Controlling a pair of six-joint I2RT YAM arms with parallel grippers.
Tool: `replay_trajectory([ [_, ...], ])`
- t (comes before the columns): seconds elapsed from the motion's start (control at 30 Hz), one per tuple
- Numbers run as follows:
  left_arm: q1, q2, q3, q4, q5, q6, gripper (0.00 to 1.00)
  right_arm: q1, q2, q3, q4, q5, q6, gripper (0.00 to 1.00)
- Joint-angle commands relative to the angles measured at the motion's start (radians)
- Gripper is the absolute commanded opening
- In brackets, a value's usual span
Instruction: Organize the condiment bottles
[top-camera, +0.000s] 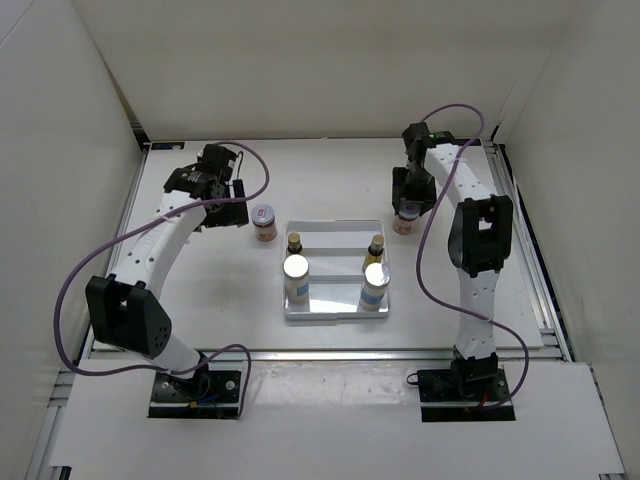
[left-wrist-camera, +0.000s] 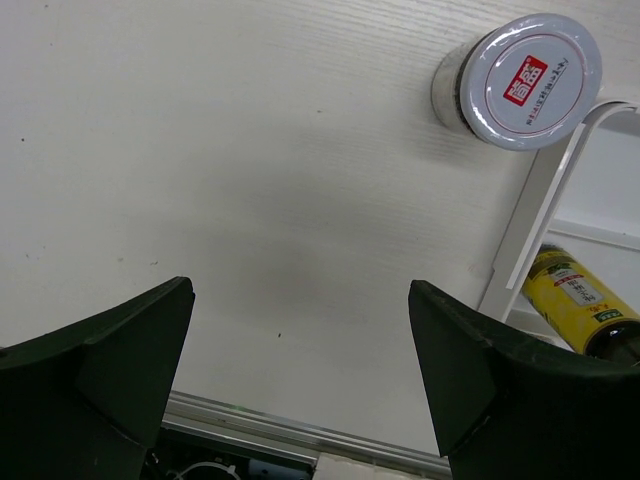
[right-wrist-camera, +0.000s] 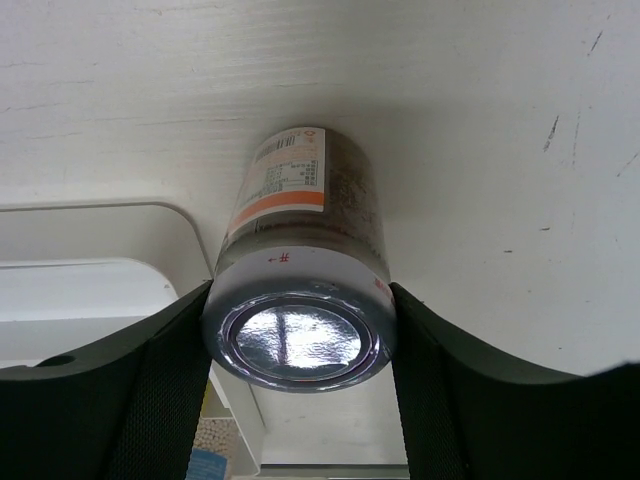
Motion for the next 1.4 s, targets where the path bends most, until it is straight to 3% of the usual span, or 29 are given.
replay_trajectory([
  [0.0, 0.007, -0.040, -0.022, 0.012, 0.019, -0.020, 0.99, 0.001, -0.101, -0.001, 0.012, 0.021, 0.019, 0.24],
  [0.1, 0.007, -0.031, -0.057, 0.040, 0.010, -0.029, 0.99, 0.039, -0.194, 0.021, 0.042, 0.076, 0.008, 0.09],
  [0.23, 0.007, -0.053, -0.121, 0.114, -0.004, -0.029, 0.99, 0.109, -0.245, 0.076, 0.032, 0.051, -0.010, 0.00],
  [0.53, 0.007, -0.094, -0.247, 0.190, 0.008, -0.020, 0.99, 0.226, -0.264, -0.048, 0.064, -0.038, -0.028, 0.00],
  [0.7, 0.007, -0.122, -0.302, 0.209, 0.008, -0.029, 0.99, 0.238, -0.273, -0.189, 0.144, -0.060, -0.028, 0.00],
  [0.87, 0.007, -0.140, -0.324, 0.209, 0.008, -0.029, 0.99, 0.238, -0.238, -0.200, 0.176, -0.069, -0.028, 0.01],
  [0.97, 0.007, -0.140, -0.312, 0.209, 0.008, -0.029, 0.99, 0.238, -0.213, -0.200, 0.176, -0.069, -0.028, 0.18],
  [1.0, 0.007, -0.129, -0.311, 0.209, 0.018, -0.029, 0.99, 0.238, -0.213, -0.200, 0.176, -0.078, -0.028, 0.36],
  [1.1, 0.007, -0.090, -0.258, 0.209, 0.027, -0.029, 0.99, 0.238, -0.213, -0.190, 0.167, -0.078, -0.028, 0.71],
  [1.27, 0.007, -0.016, -0.088, 0.209, 0.071, -0.029, 0.99, 0.238, -0.190, -0.132, 0.127, -0.066, -0.009, 0.82],
  [1.37, 0.007, 0.035, 0.018, 0.209, 0.108, -0.029, 0.99, 0.238, -0.181, -0.063, 0.087, -0.057, -0.009, 0.97],
])
